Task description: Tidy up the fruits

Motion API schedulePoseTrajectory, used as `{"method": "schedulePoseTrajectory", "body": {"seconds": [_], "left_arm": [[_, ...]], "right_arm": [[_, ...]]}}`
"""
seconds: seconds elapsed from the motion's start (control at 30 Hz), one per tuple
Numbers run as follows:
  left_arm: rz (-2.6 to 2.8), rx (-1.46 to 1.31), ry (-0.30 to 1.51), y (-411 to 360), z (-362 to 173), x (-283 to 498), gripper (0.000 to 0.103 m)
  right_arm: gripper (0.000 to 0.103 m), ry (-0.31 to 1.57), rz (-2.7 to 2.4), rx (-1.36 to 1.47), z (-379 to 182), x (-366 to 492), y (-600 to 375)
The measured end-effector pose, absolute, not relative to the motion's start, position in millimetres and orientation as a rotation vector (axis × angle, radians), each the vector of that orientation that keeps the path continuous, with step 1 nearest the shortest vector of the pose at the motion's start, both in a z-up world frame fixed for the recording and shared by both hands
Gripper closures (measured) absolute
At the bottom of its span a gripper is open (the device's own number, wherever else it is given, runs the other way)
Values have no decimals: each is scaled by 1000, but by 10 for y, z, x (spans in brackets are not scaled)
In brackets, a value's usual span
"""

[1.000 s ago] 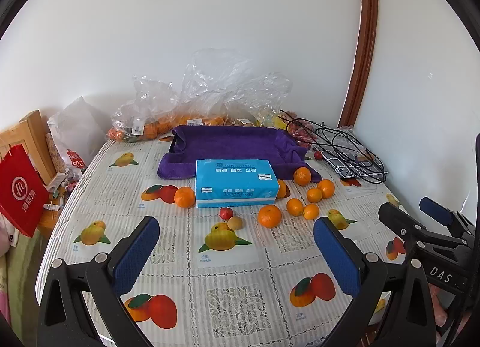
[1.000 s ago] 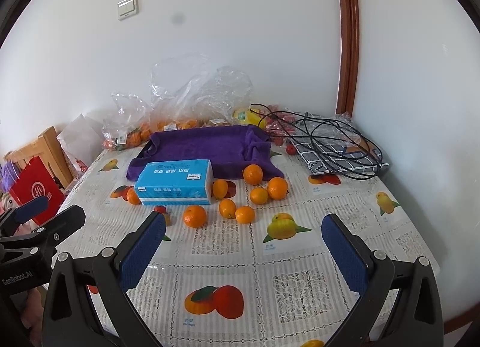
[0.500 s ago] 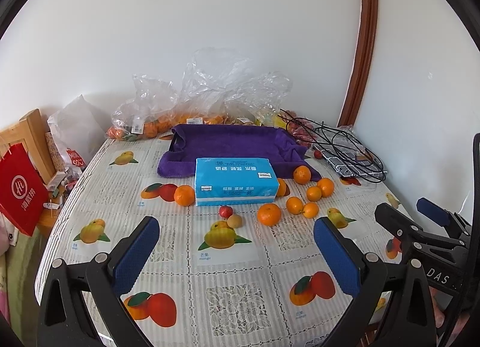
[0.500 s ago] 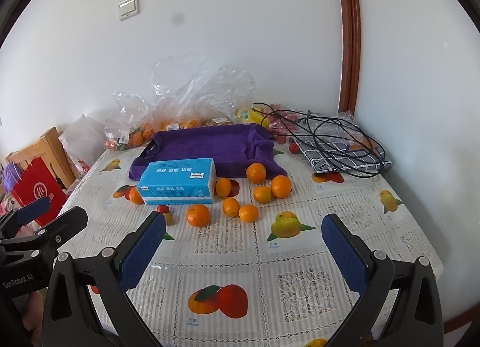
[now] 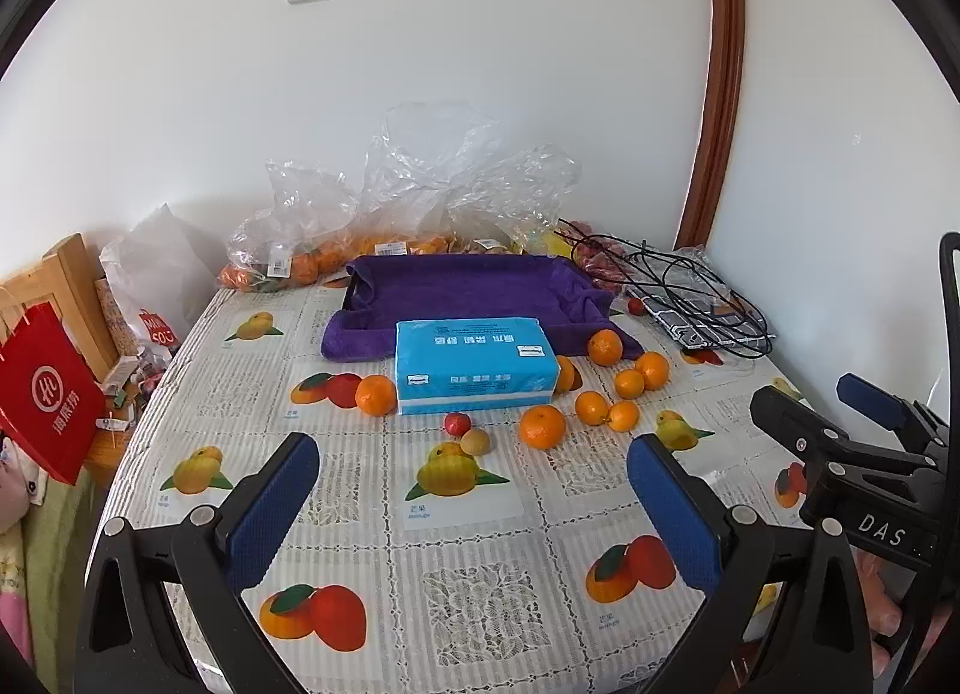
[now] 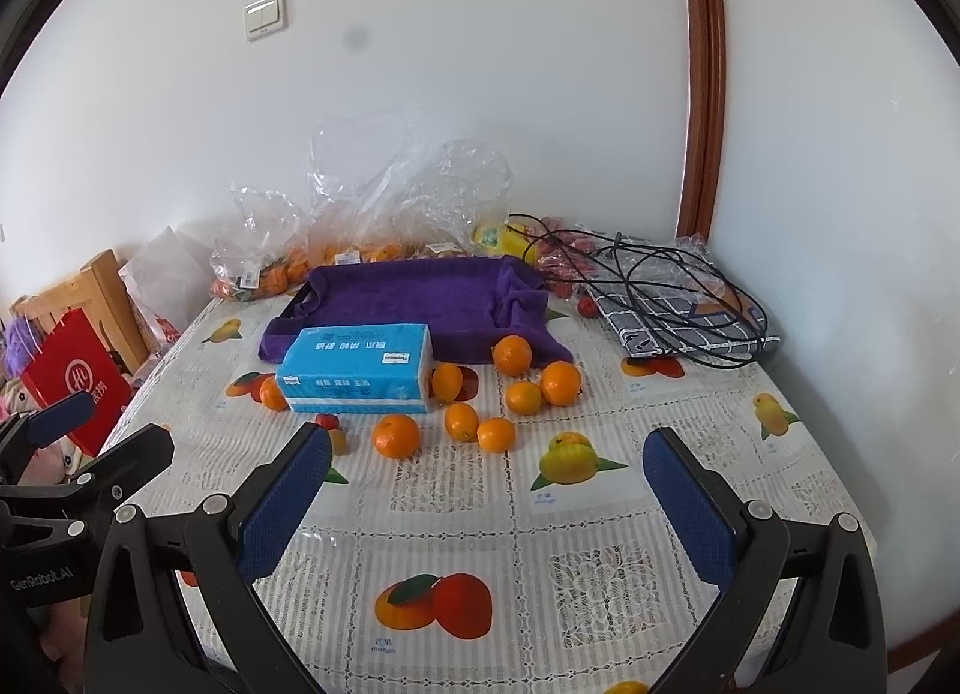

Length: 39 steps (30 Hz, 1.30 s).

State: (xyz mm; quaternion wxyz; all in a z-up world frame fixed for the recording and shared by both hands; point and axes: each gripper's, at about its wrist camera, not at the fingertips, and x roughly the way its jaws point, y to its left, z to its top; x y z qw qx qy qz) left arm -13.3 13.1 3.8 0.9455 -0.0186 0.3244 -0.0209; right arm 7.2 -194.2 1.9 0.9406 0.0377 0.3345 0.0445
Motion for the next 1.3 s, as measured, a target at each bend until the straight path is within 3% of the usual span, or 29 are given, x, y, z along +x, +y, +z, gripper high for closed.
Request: {"method": "schedulePoseTrajectory", "body": {"seconds": [0.53,0.97,1.3], "left_arm": [[-7,-38,652,193,9,-17,0],[6,-1,714,320,-366,637,0],[30,-43,804,555,-783,1173,2]], "right_arm": [[1,712,97,86,-86,176,-1951],[2,733,47,69,-427,788,-2129],[41,888,64,140,-1170,1486,-2391]]}}
